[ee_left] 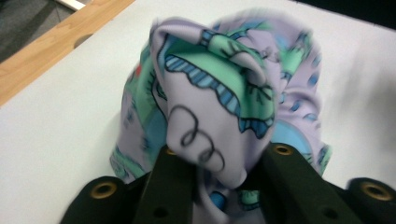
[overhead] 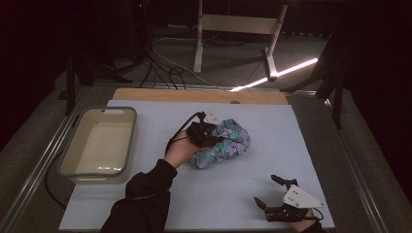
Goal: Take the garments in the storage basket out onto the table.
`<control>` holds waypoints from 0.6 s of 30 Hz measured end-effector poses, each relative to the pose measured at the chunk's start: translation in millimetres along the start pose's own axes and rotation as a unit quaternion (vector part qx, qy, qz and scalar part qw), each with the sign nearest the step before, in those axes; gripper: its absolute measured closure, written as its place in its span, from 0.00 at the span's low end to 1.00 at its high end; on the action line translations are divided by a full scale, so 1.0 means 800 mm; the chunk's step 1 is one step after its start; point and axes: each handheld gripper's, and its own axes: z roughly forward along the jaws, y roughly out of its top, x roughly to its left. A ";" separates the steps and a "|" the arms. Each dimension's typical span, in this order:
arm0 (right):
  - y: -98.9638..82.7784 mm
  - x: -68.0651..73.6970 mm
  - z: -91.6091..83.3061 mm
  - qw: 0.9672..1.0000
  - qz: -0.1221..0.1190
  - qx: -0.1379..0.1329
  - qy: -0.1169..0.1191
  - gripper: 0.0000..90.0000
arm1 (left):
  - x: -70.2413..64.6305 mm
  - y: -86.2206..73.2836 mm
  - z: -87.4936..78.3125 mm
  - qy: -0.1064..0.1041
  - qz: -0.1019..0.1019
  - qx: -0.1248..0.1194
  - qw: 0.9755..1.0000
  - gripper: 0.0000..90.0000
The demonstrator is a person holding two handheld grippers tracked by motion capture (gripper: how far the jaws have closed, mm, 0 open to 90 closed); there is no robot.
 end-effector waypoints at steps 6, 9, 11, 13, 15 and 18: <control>0.000 -0.001 -0.001 1.000 -0.001 0.000 0.000 0.10 | -0.006 -0.004 0.017 0.003 0.004 0.035 0.999 0.51; -0.001 -0.001 -0.001 1.000 -0.001 0.001 -0.001 0.10 | -0.009 -0.004 0.014 0.009 0.002 0.039 0.999 0.31; 0.000 0.000 -0.001 1.000 -0.001 -0.001 0.000 0.10 | -0.009 -0.003 0.009 0.013 -0.001 0.036 0.999 0.26; 0.000 0.000 -0.002 1.000 -0.001 0.000 -0.001 0.10 | -0.008 -0.003 0.003 0.003 -0.001 0.032 0.999 0.20; 0.000 -0.001 -0.002 1.000 -0.003 0.000 -0.002 0.10 | -0.008 -0.003 -0.005 -0.012 -0.001 0.025 1.000 0.16; 0.000 0.000 -0.001 1.000 -0.003 0.001 -0.002 0.10 | -0.009 -0.002 -0.014 -0.013 0.001 0.016 1.000 0.10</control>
